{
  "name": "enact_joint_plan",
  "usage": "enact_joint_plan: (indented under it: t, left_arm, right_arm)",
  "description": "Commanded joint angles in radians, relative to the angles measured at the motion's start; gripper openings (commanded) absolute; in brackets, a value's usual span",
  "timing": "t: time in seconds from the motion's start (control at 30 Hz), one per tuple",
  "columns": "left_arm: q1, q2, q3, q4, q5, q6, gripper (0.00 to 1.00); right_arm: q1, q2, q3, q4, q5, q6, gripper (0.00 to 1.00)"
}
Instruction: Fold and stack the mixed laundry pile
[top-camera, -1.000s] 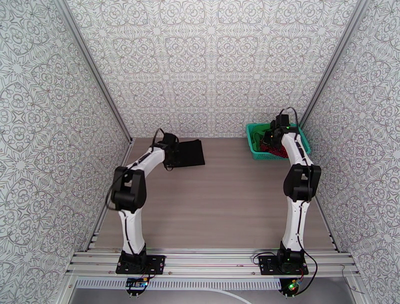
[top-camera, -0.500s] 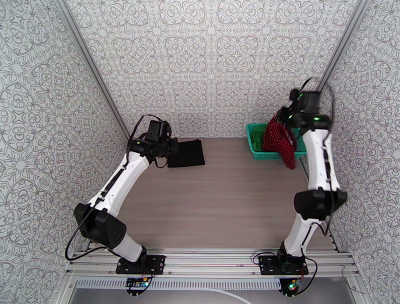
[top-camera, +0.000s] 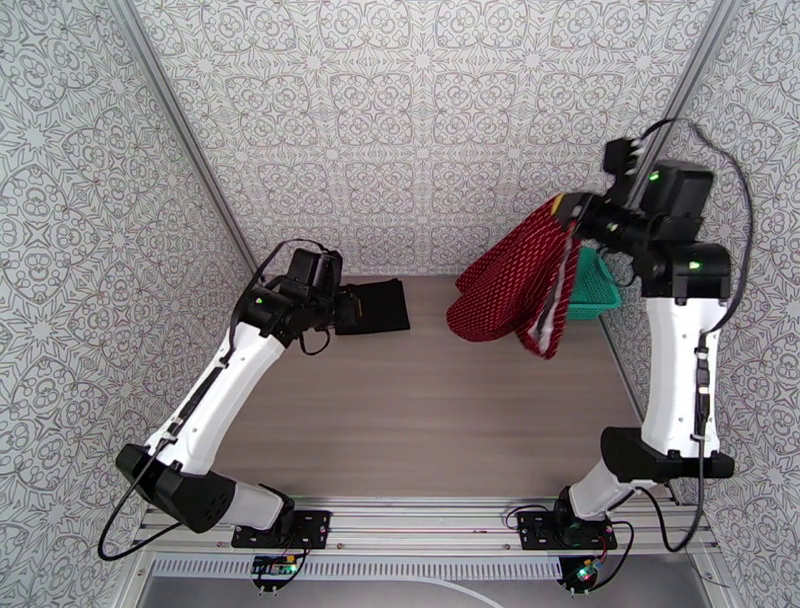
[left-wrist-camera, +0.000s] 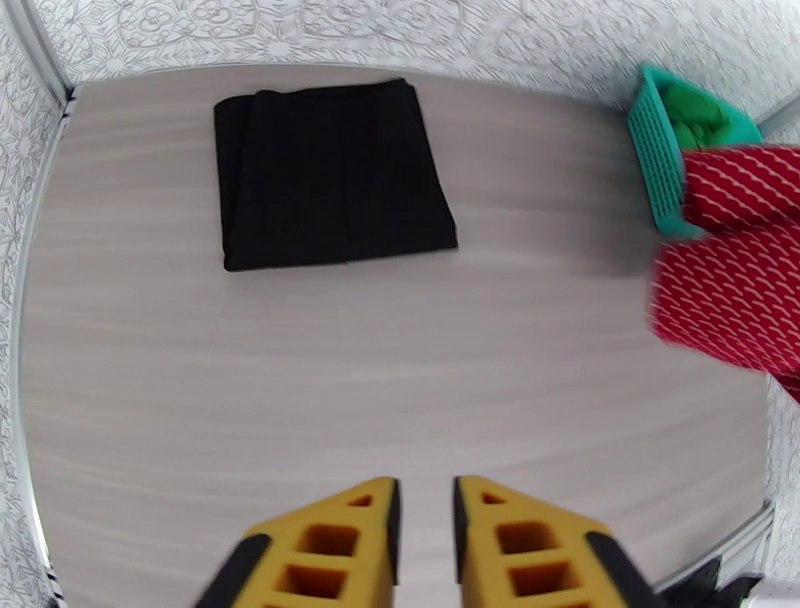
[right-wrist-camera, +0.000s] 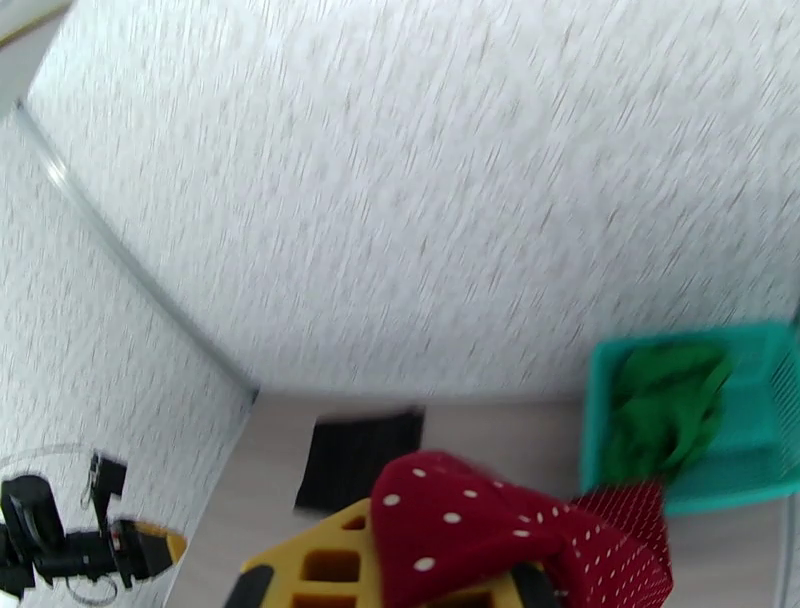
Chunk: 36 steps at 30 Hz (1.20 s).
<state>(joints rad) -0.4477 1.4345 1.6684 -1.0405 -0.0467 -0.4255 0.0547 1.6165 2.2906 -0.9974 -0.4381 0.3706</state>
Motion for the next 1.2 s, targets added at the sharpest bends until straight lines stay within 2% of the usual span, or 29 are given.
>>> enact_joint_plan:
  t: [0.0, 0.17, 0.33, 0.47, 0.57, 0.7, 0.83, 1.03, 1.17]
  left_arm:
    - [-0.058, -0.047, 0.033, -0.076, -0.044, 0.022, 0.34]
    - [-0.192, -0.070, 0.058, -0.075, -0.070, 0.040, 0.54]
    - [-0.343, -0.052, 0.026, 0.028, -0.050, 0.070, 0.78]
    - [-0.433, -0.029, -0.073, 0.184, -0.018, 0.043, 0.75]
    - [-0.467, -0.013, -0.181, 0.338, 0.048, -0.037, 0.72]
    - [-0.512, -0.012, -0.326, 0.532, 0.087, -0.167, 0.79]
    - [-0.543, -0.040, -0.441, 0.663, 0.027, -0.280, 0.89]
    - [-0.540, -0.090, -0.585, 0.775, -0.092, -0.431, 0.90]
    - [-0.513, -0.101, -0.649, 0.843, -0.109, -0.488, 0.91]
  right_arm:
    - [0.083, -0.045, -0.119, 0.018, 0.029, 0.000, 0.00]
    - [0.208, -0.117, -0.305, 0.080, 0.107, 0.012, 0.00]
    - [0.300, -0.159, -0.396, 0.140, 0.184, 0.054, 0.00]
    - [0.347, -0.183, -0.414, 0.199, 0.243, 0.108, 0.00]
    - [0.366, -0.188, -0.399, 0.229, 0.285, 0.137, 0.00]
    - [0.378, -0.181, -0.375, 0.254, 0.309, 0.162, 0.00]
    - [0.393, -0.163, -0.362, 0.265, 0.314, 0.171, 0.00]
    - [0.414, -0.165, -0.382, 0.284, 0.323, 0.177, 0.00]
    - [0.419, -0.176, -0.401, 0.291, 0.330, 0.176, 0.00]
